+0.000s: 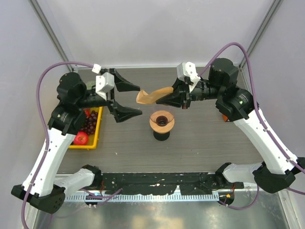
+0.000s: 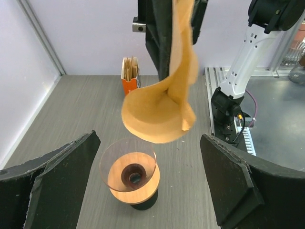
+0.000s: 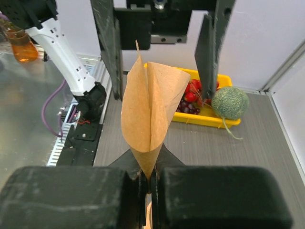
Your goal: Place the coffee filter in the dripper
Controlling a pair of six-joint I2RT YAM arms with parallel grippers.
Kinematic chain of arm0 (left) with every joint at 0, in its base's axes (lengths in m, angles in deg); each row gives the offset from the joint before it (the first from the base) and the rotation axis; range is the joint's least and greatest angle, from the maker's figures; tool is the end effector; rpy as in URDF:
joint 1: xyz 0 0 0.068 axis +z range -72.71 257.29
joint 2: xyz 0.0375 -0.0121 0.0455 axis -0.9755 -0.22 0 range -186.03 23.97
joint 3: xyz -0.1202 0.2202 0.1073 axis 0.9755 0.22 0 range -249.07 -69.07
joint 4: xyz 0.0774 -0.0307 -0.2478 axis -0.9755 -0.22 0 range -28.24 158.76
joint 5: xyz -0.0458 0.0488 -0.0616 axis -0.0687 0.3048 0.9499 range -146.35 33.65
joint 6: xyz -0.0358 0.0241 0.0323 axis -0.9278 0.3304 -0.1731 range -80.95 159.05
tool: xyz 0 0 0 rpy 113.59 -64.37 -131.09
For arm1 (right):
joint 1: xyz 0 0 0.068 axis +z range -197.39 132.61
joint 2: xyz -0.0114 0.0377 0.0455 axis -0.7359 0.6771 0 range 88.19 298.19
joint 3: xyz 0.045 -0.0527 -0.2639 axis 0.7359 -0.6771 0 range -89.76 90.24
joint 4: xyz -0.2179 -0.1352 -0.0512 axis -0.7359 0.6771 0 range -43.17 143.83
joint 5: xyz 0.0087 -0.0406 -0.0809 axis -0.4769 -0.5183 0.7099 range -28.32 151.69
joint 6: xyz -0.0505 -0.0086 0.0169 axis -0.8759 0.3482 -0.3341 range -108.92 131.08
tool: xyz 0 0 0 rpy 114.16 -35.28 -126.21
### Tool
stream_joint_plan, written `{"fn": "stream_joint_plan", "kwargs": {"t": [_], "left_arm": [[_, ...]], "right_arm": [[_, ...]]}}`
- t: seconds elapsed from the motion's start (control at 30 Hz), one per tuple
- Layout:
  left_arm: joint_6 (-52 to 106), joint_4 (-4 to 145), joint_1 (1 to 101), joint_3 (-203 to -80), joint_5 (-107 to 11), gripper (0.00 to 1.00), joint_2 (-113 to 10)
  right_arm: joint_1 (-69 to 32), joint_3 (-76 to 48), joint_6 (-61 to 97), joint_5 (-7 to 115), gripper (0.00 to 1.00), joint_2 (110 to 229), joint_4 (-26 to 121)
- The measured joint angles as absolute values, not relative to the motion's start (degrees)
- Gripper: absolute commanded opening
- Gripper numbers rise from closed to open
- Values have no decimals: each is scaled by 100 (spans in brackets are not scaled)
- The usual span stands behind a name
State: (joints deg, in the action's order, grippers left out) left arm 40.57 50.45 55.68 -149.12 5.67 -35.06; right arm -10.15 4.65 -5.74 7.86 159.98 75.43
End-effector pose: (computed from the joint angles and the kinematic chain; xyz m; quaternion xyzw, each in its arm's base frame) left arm 0.1576 -0.0963 0.4881 0.4839 0.5048 -0.4582 0.5487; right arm 0.1698 0.1651 0.5040 -0.5709 0.4526 0.4368 0.5277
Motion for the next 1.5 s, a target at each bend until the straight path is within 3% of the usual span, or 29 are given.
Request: {"fn": "stream_joint_plan", "kwargs": {"t": [0.1, 0.2, 0.43, 0.63, 0.7, 0.77, 0.8, 0.87, 1.0, 1.07, 1.13, 1.23, 1.33, 1.5], "left_arm": [[4218, 4943, 5232, -14912, 283, 99, -3630], [4260, 4895, 4902, -14918, 104, 89, -3676], [4085, 4971, 4532, -14942, -5, 47, -3693], [3934, 5063, 4530, -14942, -49, 3, -3693], [3888, 5104, 4530, -14940, -88, 0, -3691], [3882, 5142, 4530, -14927, -147, 0, -3678], [3858, 5166, 4530, -14896, -189, 0, -3659], [3794, 5218, 4530, -14805, -270, 0, -3593], [3718, 5290, 4532, -14724, -379, 0, -3495], [3648, 5349, 4539, -14724, -399, 0, -3477], [3622, 5391, 4539, -14724, -432, 0, -3473], [3600, 5402, 4539, -14724, -464, 0, -3473], [3604, 5397, 4539, -14724, -497, 0, -3473], [3676, 5301, 4583, -14726, -508, 0, -3473]], "right_arm": [[-958, 409, -476, 688, 6, 15943, 7499], [-880, 367, -458, 677, 6, 15876, 7508], [-812, 350, -500, 725, 5, 15819, 7525], [-812, 350, -542, 802, 5, 15819, 7560], [-812, 350, -572, 812, 6, 15819, 7567], [-812, 350, -605, 836, 21, 15817, 7573], [-812, 350, -620, 865, 41, 15817, 7577], [-812, 350, -633, 928, 57, 15814, 7621], [-814, 328, -723, 1059, 64, 15753, 7750], [-823, 295, -769, 1083, 61, 15705, 7844], [-823, 258, -832, 1088, 52, 15666, 7921], [-823, 232, -913, 1129, 24, 15661, 7980], [-823, 223, -992, 1193, 6, 15661, 8076], [-825, 223, -1112, 1341, 5, 15661, 8165]]}}
